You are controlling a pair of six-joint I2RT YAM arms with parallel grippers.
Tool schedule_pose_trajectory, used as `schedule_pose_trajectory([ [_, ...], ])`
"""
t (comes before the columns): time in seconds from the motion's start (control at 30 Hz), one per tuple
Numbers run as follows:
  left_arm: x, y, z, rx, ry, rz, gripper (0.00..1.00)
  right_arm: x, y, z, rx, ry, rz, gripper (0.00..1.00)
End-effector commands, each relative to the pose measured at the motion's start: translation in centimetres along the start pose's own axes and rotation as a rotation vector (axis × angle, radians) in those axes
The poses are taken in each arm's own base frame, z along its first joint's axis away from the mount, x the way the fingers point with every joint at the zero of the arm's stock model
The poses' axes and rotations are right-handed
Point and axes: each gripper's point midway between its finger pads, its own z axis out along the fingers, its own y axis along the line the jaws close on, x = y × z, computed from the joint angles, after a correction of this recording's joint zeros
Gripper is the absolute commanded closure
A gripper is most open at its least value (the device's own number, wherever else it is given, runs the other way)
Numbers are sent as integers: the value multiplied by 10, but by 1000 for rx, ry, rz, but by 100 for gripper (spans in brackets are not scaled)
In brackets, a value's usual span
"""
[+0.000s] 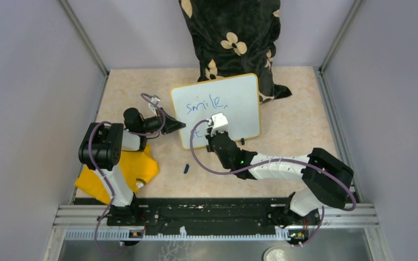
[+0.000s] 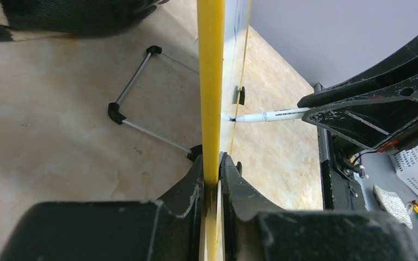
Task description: Write a sentence on the whiteboard
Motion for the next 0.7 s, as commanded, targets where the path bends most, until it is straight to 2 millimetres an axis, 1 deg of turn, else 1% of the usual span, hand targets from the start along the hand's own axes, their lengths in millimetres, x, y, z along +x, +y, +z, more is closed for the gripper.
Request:
schedule_pose_trajectory([
  [0.0, 14, 13, 5, -39, 17, -15, 100, -31, 7, 9, -1, -73, 56, 100],
  [0.13, 14, 13, 5, -39, 19, -18, 100, -28, 10, 11, -12, -62, 50, 100],
  [0.4, 14, 13, 5, -39, 18, -19, 100, -13, 13, 12, -31, -14, 35, 100],
  [0.67, 14, 13, 5, -40, 19, -18, 100, 7, 8, 6, -28, 43, 12, 100],
])
